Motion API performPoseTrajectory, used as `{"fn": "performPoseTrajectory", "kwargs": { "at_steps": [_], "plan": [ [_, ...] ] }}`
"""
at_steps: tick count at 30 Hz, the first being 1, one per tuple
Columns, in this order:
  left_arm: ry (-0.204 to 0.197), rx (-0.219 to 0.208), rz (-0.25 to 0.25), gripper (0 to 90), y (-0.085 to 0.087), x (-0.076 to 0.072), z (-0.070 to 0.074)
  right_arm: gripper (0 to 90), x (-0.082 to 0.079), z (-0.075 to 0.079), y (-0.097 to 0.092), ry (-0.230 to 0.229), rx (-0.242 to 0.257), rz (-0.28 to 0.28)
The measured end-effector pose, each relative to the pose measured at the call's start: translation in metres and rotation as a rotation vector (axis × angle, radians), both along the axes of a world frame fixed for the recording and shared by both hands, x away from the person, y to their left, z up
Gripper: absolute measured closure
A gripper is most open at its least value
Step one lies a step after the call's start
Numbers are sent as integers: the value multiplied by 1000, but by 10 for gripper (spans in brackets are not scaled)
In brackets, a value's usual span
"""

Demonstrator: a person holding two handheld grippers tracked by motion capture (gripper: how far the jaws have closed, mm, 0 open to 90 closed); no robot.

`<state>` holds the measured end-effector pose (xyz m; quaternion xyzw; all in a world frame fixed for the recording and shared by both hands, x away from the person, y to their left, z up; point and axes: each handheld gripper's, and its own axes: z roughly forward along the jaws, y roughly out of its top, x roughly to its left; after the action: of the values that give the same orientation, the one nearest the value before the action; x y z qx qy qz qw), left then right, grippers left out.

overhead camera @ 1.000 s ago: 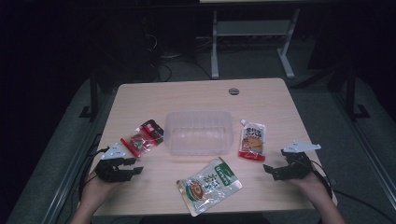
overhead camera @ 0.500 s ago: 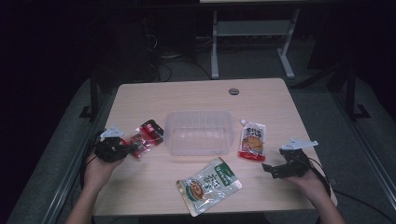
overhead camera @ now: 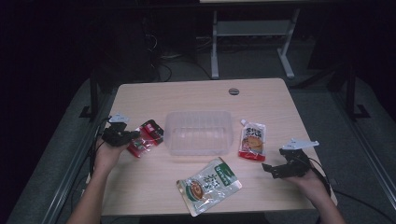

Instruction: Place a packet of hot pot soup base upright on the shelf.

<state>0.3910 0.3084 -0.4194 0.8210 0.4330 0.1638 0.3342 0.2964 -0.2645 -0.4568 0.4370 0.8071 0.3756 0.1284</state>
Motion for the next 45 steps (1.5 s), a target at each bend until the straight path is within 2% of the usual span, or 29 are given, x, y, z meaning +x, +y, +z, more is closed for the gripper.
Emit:
{"fn": "performPoseTrajectory", "kwargs": {
  "at_steps": [2,4,9,12,16,20,22,23,27,29,32,37,38,40,45],
  "plan": [
    [-3,-15,10,898,1,7,-4,22,1,-1,2,1,-4,6],
    [15,14,18,898,2,14,-8,22,1,-2,3,11,-10,12],
    [7,18,35,898,1,31,-14,23,1,-3,2,17,-9,11],
    [21,25,50,898,1,37,-24,23,1,-3,1,18,-4,9],
    [31,0,51,898,3,37,-26,23,1,-4,-1,16,-10,15],
    [49,-13,13,898,4,34,-25,23,0,-4,-2,14,-5,9],
    [51,-7,-4,899,3,32,-24,23,-1,-4,-1,20,-5,4],
    [54,-19,-11,898,2,32,-24,23,-1,-4,-1,22,-4,3],
    [68,-10,-48,898,-2,28,-23,23,-2,-3,-1,17,-4,6],
    [64,0,-61,898,-4,26,-23,23,-1,-3,-2,9,-6,8],
    [53,-14,-68,898,-4,23,-23,23,-1,-3,-2,15,-6,5],
    [31,-10,-40,898,3,28,-17,23,-1,-3,-1,10,-9,12],
    [19,-12,-25,898,6,30,-17,23,-1,-3,-1,11,-10,12],
    [19,-19,-6,898,10,32,-19,23,-1,-4,0,19,-9,10],
    [55,-9,39,898,21,36,-27,23,-1,-5,0,24,-8,9]
  ]
}}
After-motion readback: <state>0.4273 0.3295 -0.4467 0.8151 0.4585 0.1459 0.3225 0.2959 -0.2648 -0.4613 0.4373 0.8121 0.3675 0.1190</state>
